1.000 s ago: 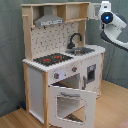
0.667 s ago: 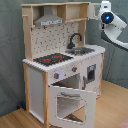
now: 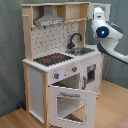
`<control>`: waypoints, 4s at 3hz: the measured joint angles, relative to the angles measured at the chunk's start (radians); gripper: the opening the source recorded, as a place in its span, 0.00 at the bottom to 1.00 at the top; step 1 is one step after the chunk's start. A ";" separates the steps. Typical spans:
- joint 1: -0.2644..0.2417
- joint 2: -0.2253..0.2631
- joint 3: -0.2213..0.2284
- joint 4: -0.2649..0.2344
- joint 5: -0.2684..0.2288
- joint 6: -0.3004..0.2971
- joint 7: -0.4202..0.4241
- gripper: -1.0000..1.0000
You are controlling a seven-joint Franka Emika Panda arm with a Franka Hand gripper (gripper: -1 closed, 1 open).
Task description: Play with the kitchen
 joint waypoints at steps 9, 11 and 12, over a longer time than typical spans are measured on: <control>0.387 -0.085 0.266 -0.268 -0.550 0.298 -0.110 1.00; 0.492 -0.080 0.323 -0.391 -0.574 0.344 -0.222 1.00; 0.507 -0.063 0.380 -0.426 -0.574 0.388 -0.279 1.00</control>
